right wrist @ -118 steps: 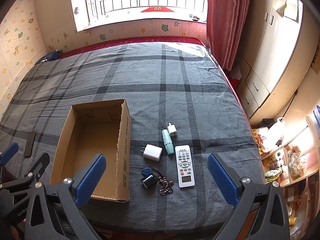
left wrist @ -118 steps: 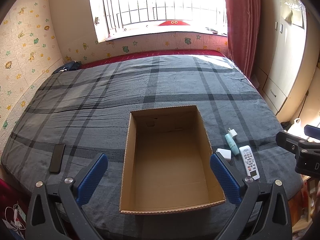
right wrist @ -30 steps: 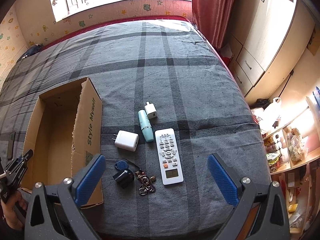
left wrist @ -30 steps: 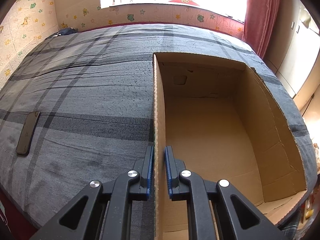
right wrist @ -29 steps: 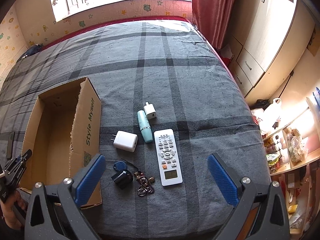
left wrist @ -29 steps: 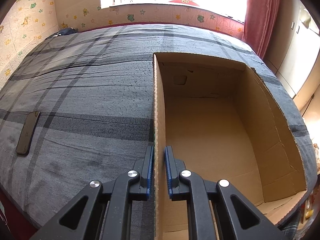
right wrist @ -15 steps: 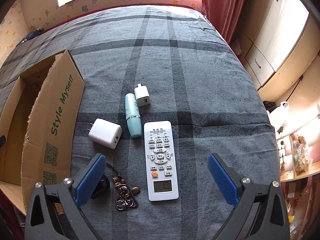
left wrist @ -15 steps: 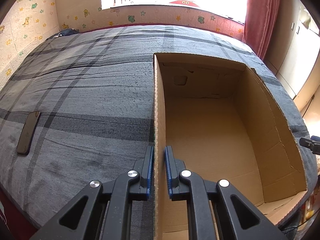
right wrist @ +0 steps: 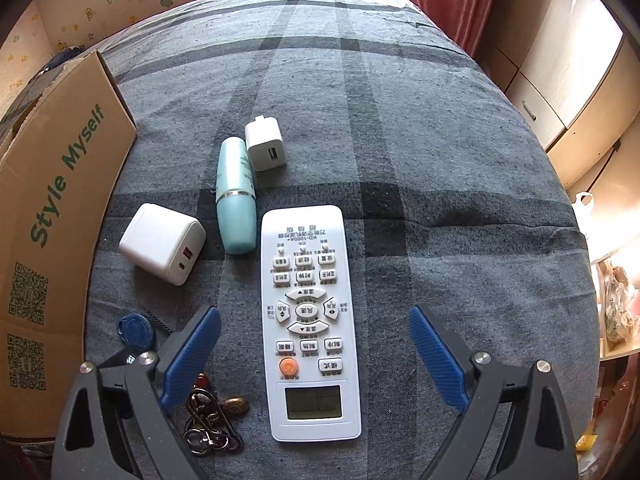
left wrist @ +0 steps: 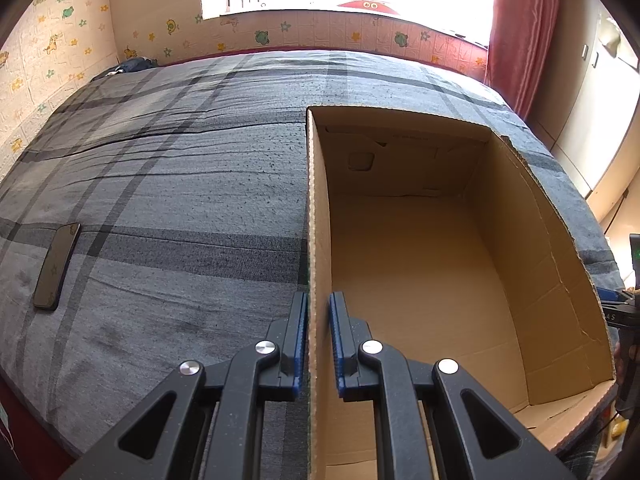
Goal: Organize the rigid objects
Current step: 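Reach the right tool to the white remote and close on it, then lift the white remote with the right tool and carry it over the box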
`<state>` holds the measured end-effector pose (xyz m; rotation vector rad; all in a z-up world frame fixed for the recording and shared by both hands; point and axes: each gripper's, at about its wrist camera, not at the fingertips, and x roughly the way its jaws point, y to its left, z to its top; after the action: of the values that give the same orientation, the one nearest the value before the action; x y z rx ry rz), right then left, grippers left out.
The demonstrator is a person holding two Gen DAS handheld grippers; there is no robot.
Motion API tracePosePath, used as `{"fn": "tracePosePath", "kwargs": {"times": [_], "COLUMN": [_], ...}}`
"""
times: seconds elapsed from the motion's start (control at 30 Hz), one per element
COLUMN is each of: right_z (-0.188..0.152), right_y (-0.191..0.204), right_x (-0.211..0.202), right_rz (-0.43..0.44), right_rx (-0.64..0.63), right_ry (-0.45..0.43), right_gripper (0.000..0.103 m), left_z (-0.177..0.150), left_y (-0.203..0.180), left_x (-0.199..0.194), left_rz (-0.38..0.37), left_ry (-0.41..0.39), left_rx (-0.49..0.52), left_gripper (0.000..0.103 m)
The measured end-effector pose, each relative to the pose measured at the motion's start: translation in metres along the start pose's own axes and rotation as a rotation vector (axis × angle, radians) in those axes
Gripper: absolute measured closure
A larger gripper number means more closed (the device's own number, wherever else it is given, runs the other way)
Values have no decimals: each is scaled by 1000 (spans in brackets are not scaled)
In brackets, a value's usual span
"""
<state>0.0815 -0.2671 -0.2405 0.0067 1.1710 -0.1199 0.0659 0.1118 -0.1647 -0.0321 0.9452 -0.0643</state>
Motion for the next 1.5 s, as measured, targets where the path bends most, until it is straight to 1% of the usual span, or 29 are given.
{"fn": "tracePosePath", "kwargs": {"times": [0.07,0.1,0.17,0.37,0.43,0.5,0.57,0.7,0.83,0.93,1.07,1.3,1.5], "right_z": [-1,0,-1,2,2,3,3,1,0,0,0,3,8], "right_y": [-1,-2,-2,2,2,3,2,-1,-1,-2,-2,-2,7], "right_x": [3,5,6,11,12,14,14,10,9,5,-4,-26,-56], "right_rz": [14,24,48,45,43,39,38,45,29,39,40,47,59], "right_rx": [8,12,16,2,-1,-1,4,-3,2,29,33,44,32], "right_ry": [12,13,18,19,20,22,17,-11,-4,-1,-4,-22,-56], "right_gripper": [21,26,33,33,35,47,53,53,53,53,53,54,54], "left_z": [0,0,0,0,0,0,0,0,0,0,0,0,0], "left_y": [0,0,0,0,0,0,1,0,0,0,0,-1,-2], "left_x": [0,0,0,0,0,0,0,0,0,0,0,0,0], "left_rz": [0,0,1,0,0,1,2,2,4,6,6,6,8], "left_ry": [0,0,0,0,0,0,0,-1,0,0,0,1,1], "left_rx": [2,1,2,2,2,3,3,3,4,5,4,2,5], "left_gripper": [91,91,91,91,91,91,91,91,91,91,91,91,91]}}
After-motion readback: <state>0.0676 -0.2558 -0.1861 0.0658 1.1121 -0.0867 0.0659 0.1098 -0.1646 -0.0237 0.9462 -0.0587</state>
